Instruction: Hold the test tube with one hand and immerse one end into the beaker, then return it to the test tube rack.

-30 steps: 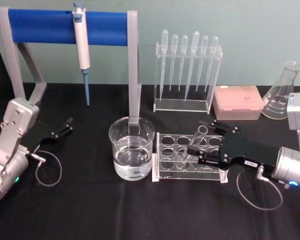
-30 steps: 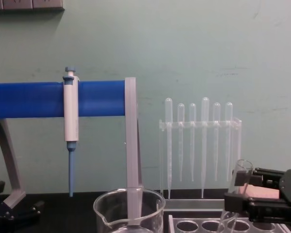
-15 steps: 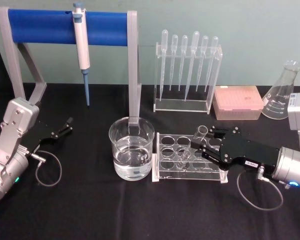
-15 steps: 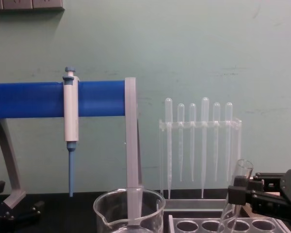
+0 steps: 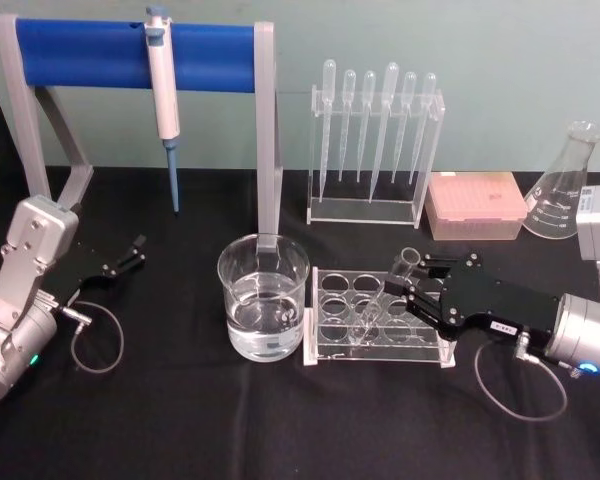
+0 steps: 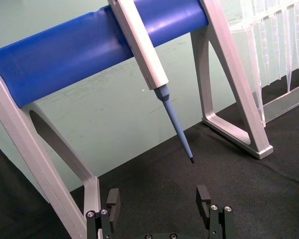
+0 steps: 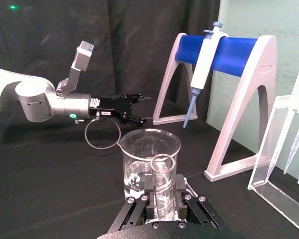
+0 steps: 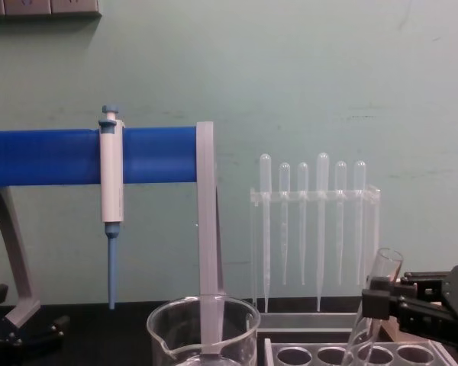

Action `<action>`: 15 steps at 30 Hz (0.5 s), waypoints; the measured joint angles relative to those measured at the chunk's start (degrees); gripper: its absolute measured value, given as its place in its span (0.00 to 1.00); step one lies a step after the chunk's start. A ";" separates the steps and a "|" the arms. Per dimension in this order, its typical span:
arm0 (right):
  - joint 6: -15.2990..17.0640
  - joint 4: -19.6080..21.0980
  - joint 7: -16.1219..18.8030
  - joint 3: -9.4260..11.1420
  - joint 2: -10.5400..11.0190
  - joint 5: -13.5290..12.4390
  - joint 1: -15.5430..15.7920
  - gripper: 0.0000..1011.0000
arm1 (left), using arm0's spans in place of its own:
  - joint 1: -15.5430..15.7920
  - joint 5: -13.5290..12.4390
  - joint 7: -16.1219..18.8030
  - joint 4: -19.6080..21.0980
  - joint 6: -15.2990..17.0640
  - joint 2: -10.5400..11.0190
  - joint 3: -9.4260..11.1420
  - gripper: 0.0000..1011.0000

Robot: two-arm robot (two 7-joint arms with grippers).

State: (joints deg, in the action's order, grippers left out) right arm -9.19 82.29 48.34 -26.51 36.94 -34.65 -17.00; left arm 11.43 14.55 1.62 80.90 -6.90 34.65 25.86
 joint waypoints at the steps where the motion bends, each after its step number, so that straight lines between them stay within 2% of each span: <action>1: 0.09 0.13 0.00 0.00 0.13 0.02 -0.03 0.23 | 0.00 0.00 0.00 0.00 0.00 0.00 0.00 0.99; 8: 2.01 2.45 -0.16 0.13 1.74 0.04 -1.53 0.23 | 0.00 0.00 0.00 0.00 0.00 0.00 0.00 0.99; 15: 6.65 6.51 0.45 -0.22 4.16 -0.82 -4.65 0.23 | 0.00 0.00 0.00 0.00 0.00 0.00 0.00 0.99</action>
State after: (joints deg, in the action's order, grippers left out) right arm -2.54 88.80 48.80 -26.74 41.09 -35.47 -21.66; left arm 11.43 14.55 1.62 80.90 -6.91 34.65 25.86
